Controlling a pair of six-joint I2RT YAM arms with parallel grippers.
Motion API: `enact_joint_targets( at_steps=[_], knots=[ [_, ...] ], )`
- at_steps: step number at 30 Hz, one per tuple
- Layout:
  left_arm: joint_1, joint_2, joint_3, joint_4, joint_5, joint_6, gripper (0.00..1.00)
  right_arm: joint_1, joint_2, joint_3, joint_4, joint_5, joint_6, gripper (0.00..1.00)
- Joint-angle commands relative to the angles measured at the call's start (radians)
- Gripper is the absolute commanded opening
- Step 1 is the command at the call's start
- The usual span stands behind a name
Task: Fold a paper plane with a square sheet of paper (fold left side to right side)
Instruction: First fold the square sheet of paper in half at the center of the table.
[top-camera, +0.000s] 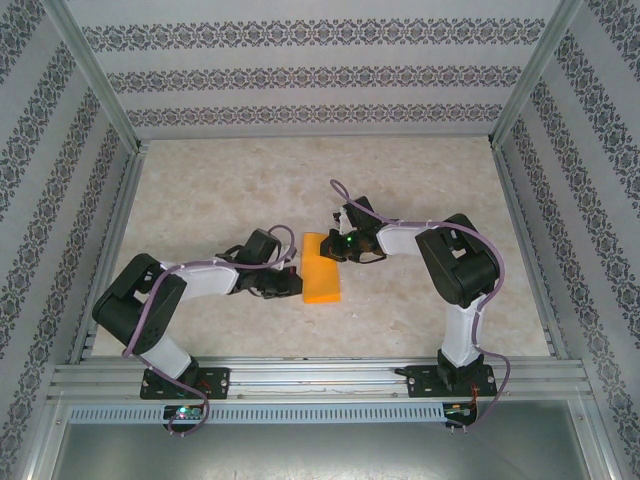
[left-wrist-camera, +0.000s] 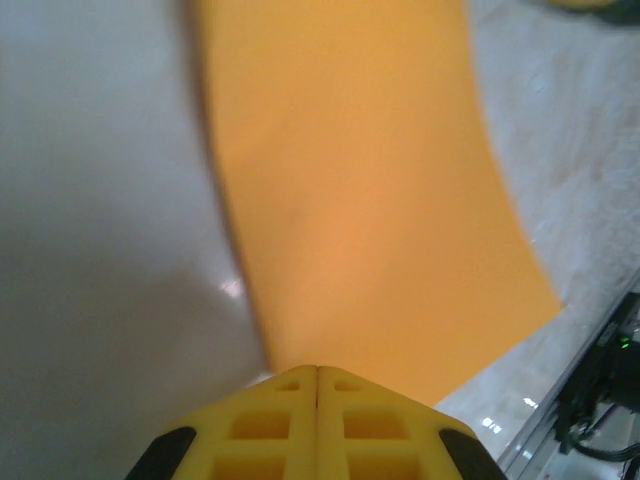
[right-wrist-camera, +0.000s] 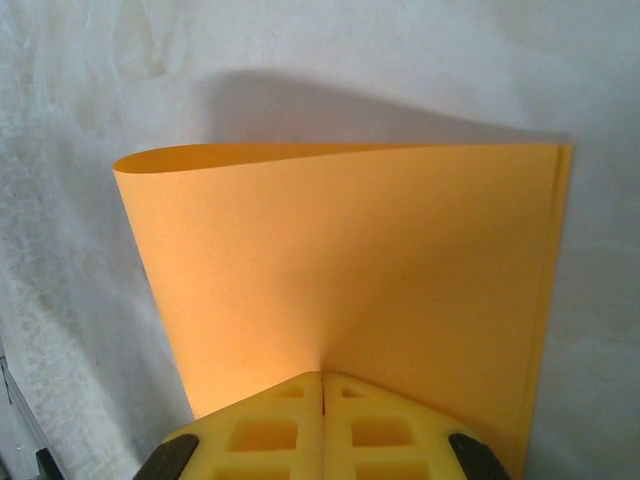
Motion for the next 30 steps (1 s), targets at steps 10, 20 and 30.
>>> enact_joint_targets(
  at_steps=[10,20,30],
  knots=[
    [0.001,0.137,0.072,0.102,0.073,-0.031,0.03,-0.007,0.054,-0.006,-0.121,0.107,-0.029,0.0],
    [-0.026,0.133,-0.03,0.085,0.058,-0.032,0.03,-0.007,0.06,0.004,-0.147,0.12,-0.043,0.0],
    [-0.053,0.037,-0.129,-0.013,0.057,-0.003,0.03,-0.006,0.063,0.01,-0.16,0.122,-0.054,0.0]
  ],
)
